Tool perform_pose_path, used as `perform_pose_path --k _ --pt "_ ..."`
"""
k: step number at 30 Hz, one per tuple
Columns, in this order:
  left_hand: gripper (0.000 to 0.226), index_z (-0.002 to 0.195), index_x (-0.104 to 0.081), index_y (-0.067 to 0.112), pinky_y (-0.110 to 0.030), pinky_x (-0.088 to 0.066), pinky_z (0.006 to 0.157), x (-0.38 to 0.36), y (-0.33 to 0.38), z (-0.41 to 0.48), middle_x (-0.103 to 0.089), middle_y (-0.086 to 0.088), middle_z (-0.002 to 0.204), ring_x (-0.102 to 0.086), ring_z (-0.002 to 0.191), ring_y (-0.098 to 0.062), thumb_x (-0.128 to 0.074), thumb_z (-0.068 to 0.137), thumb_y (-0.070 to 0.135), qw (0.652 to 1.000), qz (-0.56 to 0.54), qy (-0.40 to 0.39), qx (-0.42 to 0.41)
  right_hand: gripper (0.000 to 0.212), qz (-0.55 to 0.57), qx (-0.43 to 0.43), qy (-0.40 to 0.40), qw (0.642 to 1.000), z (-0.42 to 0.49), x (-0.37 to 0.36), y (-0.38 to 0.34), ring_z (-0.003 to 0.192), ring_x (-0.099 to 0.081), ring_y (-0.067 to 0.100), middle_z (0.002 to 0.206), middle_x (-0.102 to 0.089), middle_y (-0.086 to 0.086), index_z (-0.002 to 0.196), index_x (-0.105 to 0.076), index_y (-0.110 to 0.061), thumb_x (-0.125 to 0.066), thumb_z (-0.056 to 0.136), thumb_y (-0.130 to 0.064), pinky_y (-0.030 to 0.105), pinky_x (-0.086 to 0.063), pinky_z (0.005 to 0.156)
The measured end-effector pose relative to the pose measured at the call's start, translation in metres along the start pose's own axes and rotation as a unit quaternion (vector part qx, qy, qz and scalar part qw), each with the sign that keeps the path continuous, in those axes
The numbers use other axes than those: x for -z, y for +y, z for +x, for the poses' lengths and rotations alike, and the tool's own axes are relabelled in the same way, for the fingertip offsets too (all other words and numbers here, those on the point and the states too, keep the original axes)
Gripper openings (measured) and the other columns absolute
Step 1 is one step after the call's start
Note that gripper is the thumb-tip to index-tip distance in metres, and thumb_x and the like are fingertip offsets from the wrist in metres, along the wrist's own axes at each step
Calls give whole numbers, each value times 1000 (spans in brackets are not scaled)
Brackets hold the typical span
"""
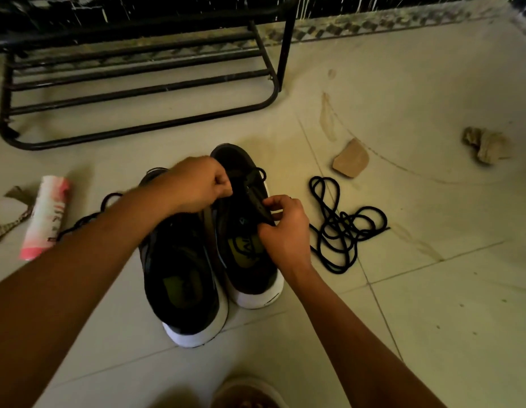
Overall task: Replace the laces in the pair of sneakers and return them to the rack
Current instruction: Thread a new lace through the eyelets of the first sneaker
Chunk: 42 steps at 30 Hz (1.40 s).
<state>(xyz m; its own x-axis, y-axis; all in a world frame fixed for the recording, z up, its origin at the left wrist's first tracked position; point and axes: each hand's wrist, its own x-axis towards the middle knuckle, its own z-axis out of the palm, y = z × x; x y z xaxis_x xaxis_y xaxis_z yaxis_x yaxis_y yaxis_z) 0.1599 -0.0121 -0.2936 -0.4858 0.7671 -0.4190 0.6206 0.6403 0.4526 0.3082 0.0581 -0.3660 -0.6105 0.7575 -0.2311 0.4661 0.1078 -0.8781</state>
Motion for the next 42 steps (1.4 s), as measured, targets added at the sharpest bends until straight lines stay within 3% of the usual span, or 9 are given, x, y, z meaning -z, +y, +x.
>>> perform_pose_path --k 3,8,18,24,27,31,37,40,42 --pt "11 79 -68 21 -22 -38 63 26 -19 -12 -56 1 58 -47 52 -7 -61 88 23 977 -57 -203 -35 36 -2 -1 15 1000 1 -5 3 92 -58 14 108 -49 -1 107 -60 -14 -61 74 -1 37 -56 79" --pt "9 79 -72 28 -22 -44 61 36 -36 -31 -60 -5 73 -52 63 -13 -68 82 35 888 -80 -453 -6 39 -21 5 34 999 2 -13 7 96 -57 21 105 -46 -3 108 -58 -15 -58 71 -1 40 -55 80" --pt "11 81 -64 20 -17 -45 57 14 3 -31 -61 12 54 -55 51 1 -61 89 14 857 7 -515 0 41 -41 0 42 998 1 -16 3 101 -54 26 105 -40 -6 111 -56 -14 -56 72 0 42 -53 82" --pt "14 84 -66 26 -17 -52 67 9 12 -34 -70 9 77 -66 67 -1 -59 91 16 925 -8 -380 10 40 -23 -19 -12 999 4 -4 2 98 -56 19 110 -47 0 112 -56 -16 -61 75 -2 35 -53 84" --pt "12 79 -63 30 -20 -47 66 13 10 -28 -69 10 79 -63 68 -3 -62 88 22 983 67 -170 -20 44 -15 -31 -88 996 8 9 -1 92 -55 11 118 -50 5 114 -54 -20 -69 75 -9 25 -53 77" --pt "13 97 -62 29 -24 -35 67 4 7 -23 -58 8 91 -53 79 -11 -63 86 34 988 119 83 -54 47 -25 -43 -175 983 7 27 -8 75 -49 2 117 -49 5 114 -53 -22 -76 74 -13 8 -43 56" --pt "31 106 -59 24 -30 -46 74 -15 5 -19 -59 0 107 -58 83 -15 -69 80 37 998 5 52 40 22 -149 71 -179 970 -7 45 -21 64 -48 0 79 -53 -13 69 -58 -29 -80 72 -28 15 -38 58" --pt "19 95 -60 22 -37 -57 76 -13 3 -19 -60 -1 98 -67 74 -21 -70 79 18 984 -145 43 95 21 -286 111 -224 925 -16 47 -28 89 -51 10 99 -50 -4 91 -72 -29 -73 76 -43 25 -48 76" --pt "17 86 -61 23 -27 -59 62 -13 1 -19 -61 -1 94 -66 71 -17 -68 80 9 975 -189 48 104 30 -334 114 -239 904 -17 47 -32 100 -48 20 108 -47 3 102 -72 -29 -67 79 -48 32 -49 83"
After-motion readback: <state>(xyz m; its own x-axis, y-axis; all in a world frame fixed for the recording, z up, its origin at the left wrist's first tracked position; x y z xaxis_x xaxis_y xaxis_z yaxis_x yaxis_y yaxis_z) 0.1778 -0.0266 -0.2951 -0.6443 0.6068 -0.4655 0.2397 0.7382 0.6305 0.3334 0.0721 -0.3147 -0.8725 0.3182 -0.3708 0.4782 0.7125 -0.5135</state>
